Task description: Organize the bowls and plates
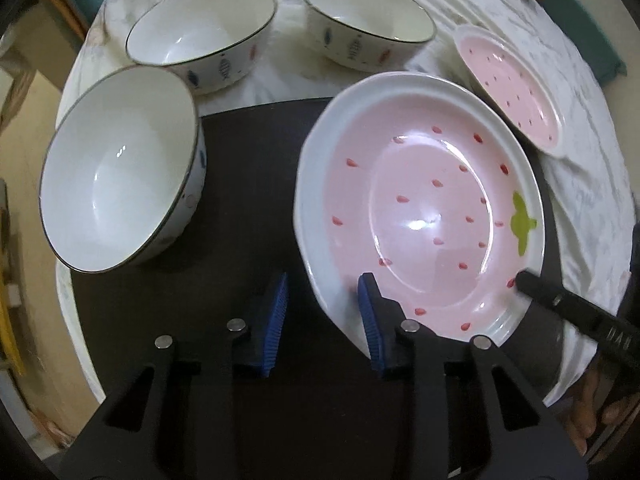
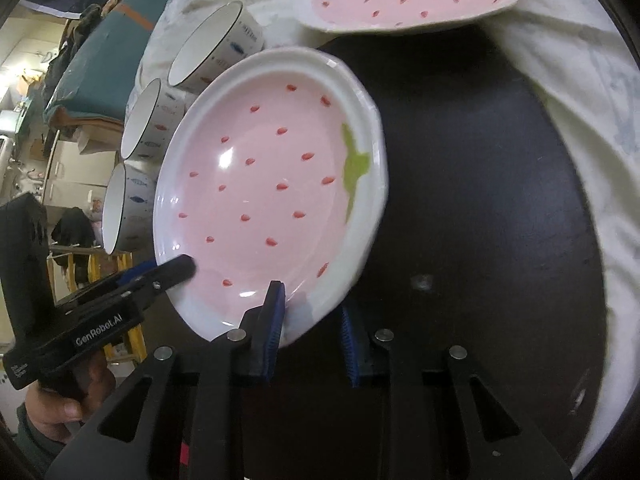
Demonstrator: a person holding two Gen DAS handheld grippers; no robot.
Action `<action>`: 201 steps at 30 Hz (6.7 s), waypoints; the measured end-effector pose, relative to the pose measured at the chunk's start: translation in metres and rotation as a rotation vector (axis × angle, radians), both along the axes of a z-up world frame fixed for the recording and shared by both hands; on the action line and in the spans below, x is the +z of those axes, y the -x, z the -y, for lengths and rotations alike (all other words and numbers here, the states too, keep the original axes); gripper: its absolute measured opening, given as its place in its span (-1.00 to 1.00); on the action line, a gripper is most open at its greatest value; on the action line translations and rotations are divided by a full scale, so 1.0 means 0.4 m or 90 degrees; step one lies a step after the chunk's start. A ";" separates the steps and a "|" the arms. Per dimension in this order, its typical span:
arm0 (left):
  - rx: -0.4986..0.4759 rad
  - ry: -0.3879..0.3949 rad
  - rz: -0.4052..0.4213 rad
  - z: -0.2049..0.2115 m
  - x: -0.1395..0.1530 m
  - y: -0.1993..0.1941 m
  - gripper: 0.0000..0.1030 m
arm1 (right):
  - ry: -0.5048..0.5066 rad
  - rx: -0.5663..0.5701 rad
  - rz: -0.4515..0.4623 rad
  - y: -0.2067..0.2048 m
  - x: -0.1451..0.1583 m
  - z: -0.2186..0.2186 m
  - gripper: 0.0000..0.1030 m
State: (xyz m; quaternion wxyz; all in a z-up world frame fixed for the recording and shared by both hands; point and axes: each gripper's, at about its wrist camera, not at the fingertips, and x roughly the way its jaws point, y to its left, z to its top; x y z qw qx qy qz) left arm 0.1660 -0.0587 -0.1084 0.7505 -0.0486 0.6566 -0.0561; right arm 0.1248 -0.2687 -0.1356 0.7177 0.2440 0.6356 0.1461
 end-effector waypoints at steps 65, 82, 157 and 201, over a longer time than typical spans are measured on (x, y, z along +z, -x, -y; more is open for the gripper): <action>0.012 -0.050 0.070 -0.115 0.106 0.204 -0.45 | 0.190 0.078 0.078 0.119 0.053 -0.059 -0.31; 0.005 -0.024 0.241 -0.096 0.299 0.255 0.99 | 0.243 -0.043 0.216 0.246 0.356 -0.010 0.85; 0.004 0.104 0.008 0.340 -0.037 -0.337 -0.18 | 0.023 -0.192 0.048 -0.306 0.006 0.426 -0.47; -0.005 0.089 -0.034 0.291 -0.047 -0.278 -0.55 | -0.004 -0.181 0.009 -0.161 -0.028 0.436 -0.64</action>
